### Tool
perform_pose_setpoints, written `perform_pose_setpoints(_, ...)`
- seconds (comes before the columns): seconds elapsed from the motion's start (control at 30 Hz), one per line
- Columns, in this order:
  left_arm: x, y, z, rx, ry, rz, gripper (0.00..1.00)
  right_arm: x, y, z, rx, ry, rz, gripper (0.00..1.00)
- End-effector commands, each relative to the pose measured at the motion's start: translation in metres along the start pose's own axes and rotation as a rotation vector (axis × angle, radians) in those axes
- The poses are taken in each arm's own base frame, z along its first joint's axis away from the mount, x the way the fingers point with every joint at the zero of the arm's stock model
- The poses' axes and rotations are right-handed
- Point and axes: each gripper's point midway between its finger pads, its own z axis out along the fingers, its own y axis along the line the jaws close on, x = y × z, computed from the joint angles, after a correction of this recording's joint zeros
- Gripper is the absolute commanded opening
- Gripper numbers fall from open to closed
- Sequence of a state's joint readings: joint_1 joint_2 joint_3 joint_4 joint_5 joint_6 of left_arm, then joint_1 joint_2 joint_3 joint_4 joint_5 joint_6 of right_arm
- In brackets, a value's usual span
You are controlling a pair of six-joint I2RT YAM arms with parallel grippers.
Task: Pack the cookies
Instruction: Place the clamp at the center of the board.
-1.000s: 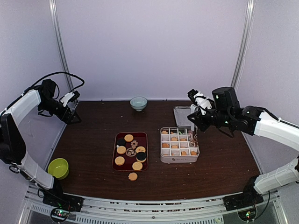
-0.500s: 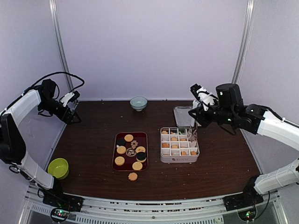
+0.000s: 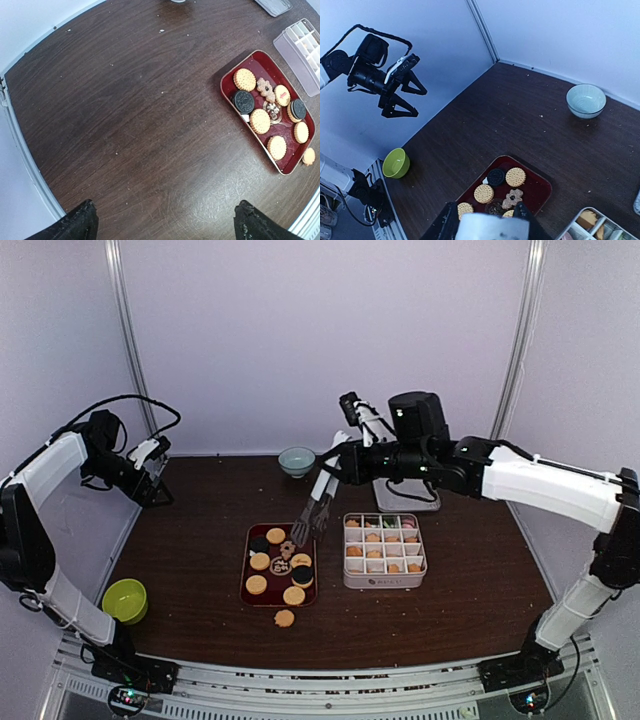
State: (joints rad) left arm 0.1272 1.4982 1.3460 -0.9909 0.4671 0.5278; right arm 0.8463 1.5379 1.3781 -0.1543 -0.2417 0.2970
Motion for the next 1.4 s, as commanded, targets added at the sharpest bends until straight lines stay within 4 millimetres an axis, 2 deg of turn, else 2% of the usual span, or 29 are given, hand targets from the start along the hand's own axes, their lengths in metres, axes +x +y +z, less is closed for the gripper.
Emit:
perform_pose_setpoints(0.0,0.002,-0.002,-0.005,-0.018,-0.003,0.030,0.98,-0.004,0.020,0.038,-0.111,0.064,0.223,0.37)
perform_pose_setpoints(0.23,0.006,-0.001,-0.002,-0.023,0.008,0.033,0.98,0.038,0.004,0.113,-0.064,0.269,0.404,0.44)
perform_pose_setpoints(0.33,0.009,-0.002,-0.001,-0.019,0.014,0.035,0.98,0.057,-0.001,0.137,-0.055,0.326,0.490,0.45)
perform_pose_setpoints(0.47,0.010,-0.002,0.001,-0.019,0.013,0.037,0.98,0.074,-0.018,0.154,0.029,0.363,0.528,0.45)
perform_pose_setpoints(0.6,0.011,-0.003,0.004,-0.010,0.014,0.036,0.98,0.078,-0.031,0.160,0.076,0.347,0.540,0.45)
perform_pose_setpoints(0.77,0.014,-0.004,0.010,0.013,0.018,0.026,0.98,0.066,-0.041,0.154,0.108,0.316,0.515,0.44)
perform_pose_setpoints(0.87,0.014,-0.006,0.011,0.022,0.015,0.026,0.98,0.046,-0.056,0.139,0.145,0.270,0.473,0.47)
perform_pose_setpoints(0.97,0.013,-0.006,0.009,0.019,0.010,0.027,0.98,0.017,-0.096,0.108,0.267,0.202,0.406,0.51)
perform_pose_setpoints(1.1,0.013,-0.004,0.007,0.004,0.014,0.026,0.98,-0.004,-0.168,0.063,0.539,0.147,0.274,0.53)
perform_pose_setpoints(1.2,0.014,-0.002,0.007,-0.008,0.022,0.024,0.98,0.003,-0.212,0.048,0.711,0.195,0.181,0.50)
perform_pose_setpoints(1.27,0.014,-0.002,0.006,-0.012,0.022,0.023,0.98,0.016,-0.235,0.049,0.785,0.255,0.152,0.47)
perform_pose_setpoints(1.37,0.014,-0.001,0.004,-0.022,0.023,0.024,0.98,0.036,-0.259,0.055,0.840,0.326,0.145,0.44)
